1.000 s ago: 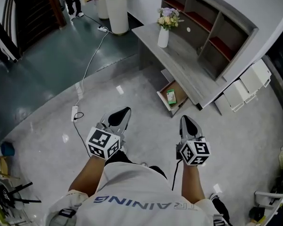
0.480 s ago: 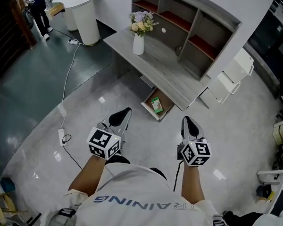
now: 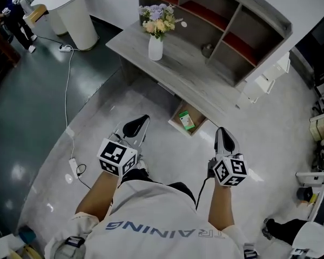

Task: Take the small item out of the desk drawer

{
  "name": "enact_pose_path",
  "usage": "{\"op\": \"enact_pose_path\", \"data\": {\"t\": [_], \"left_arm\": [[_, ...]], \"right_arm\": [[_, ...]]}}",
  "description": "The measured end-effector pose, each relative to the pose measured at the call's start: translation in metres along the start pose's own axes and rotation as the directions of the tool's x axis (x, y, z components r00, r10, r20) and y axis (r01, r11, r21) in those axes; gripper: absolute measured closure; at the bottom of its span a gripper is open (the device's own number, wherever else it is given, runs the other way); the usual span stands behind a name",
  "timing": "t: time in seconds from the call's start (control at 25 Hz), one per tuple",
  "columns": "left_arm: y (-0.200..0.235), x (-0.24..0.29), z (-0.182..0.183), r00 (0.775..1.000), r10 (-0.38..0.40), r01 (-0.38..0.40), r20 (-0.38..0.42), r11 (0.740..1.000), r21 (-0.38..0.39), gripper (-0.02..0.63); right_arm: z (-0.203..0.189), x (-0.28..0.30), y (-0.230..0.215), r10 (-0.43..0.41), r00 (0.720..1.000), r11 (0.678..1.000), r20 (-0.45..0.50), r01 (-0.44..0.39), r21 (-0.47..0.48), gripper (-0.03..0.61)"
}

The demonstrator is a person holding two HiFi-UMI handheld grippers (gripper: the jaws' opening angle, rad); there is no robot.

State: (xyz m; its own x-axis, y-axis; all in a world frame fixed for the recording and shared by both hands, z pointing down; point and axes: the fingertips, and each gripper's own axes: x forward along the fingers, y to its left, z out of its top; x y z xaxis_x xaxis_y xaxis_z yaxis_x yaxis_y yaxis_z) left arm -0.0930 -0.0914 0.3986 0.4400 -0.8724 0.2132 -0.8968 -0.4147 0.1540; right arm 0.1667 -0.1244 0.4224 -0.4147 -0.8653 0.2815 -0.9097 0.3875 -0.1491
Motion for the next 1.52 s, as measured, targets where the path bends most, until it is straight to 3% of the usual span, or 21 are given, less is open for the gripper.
{"op": "enact_pose_path", "data": {"t": [0.2, 0.36, 0.56, 0.84, 1.08, 1.52], "left_arm": [[0.032, 0.024, 0.002, 0.997, -0.071, 0.071, -0.025, 0.997, 0.003, 0.615], [0.032, 0.046, -0.007, 0.992, -0.115, 0.115, -0.053, 0.993, -0.012, 0.615], [-0.003, 0.076, -0.009, 0.984, -0.162, 0.163, -0.075, 0.987, 0.004, 0.615], [-0.056, 0.104, -0.006, 0.99, -0.112, 0.116, -0.09, 0.992, 0.041, 0.615], [-0.086, 0.116, -0.026, 0.986, -0.114, 0.118, -0.121, 0.993, 0.027, 0.615], [-0.06, 0.106, -0.013, 0.983, -0.159, 0.162, -0.089, 0.986, 0.03, 0.615]], "right_arm": [[-0.003, 0.026, 0.018, -0.041, 0.999, 0.999, -0.026, 0.042, 0.014, 0.561], [-0.01, 0.03, 0.012, -0.074, 0.996, 0.997, -0.051, 0.075, 0.004, 0.561], [-0.01, 0.026, -0.018, -0.084, 0.996, 0.996, -0.039, 0.085, 0.018, 0.561], [-0.018, 0.019, -0.065, 0.005, 0.999, 1.0, -0.051, -0.005, -0.011, 0.561], [-0.027, 0.002, -0.108, -0.024, 0.998, 1.0, -0.054, 0.024, 0.002, 0.561], [-0.018, 0.006, -0.063, -0.041, 0.999, 0.999, -0.019, 0.041, 0.001, 0.561]]}}
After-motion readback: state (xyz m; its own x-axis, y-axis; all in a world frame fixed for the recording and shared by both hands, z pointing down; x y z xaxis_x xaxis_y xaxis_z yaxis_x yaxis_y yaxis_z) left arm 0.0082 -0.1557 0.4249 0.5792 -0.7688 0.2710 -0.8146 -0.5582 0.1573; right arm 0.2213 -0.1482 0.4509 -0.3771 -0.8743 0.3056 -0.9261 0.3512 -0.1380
